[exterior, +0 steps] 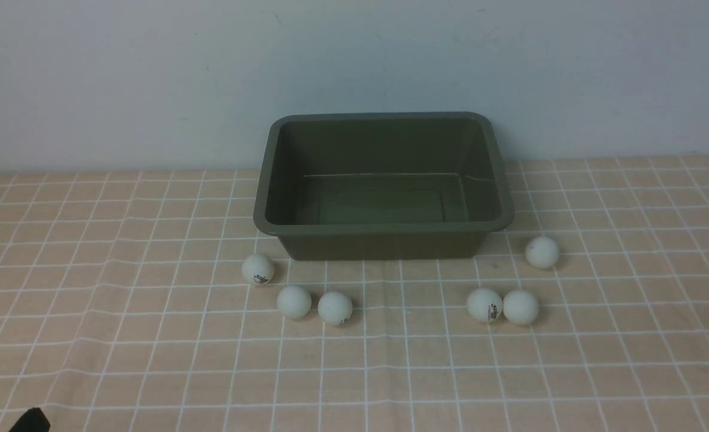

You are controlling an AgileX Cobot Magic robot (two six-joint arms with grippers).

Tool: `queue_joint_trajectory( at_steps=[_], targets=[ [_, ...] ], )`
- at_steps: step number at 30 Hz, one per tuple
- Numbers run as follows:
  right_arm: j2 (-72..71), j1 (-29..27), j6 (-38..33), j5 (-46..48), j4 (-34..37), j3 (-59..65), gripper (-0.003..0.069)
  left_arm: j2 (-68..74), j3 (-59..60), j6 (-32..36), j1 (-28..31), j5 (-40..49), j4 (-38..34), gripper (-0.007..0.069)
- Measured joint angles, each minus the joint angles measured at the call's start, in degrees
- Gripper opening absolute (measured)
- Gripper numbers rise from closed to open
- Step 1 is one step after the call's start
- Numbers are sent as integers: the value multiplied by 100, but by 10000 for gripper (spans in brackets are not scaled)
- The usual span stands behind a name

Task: Put the table tennis balls into the box on the light coffee tablecloth.
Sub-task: 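Reach for and grasp a ping pong ball on the table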

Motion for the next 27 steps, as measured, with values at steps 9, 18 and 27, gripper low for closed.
queue_joint_trajectory(
  at_steps=[9, 18, 27],
  targets=[
    [0, 0, 0, 162, 0, 0, 383, 0, 0, 46, 0, -762, -1690, 351],
    [0, 0, -565, 184, 554, 0, 383, 93, -867, 791, 0, 433, -1963, 351],
    [192, 0, -1847, 255, 1515, -23, 383, 1285, -2270, 2187, 0, 1611, -1996, 351]
  ],
)
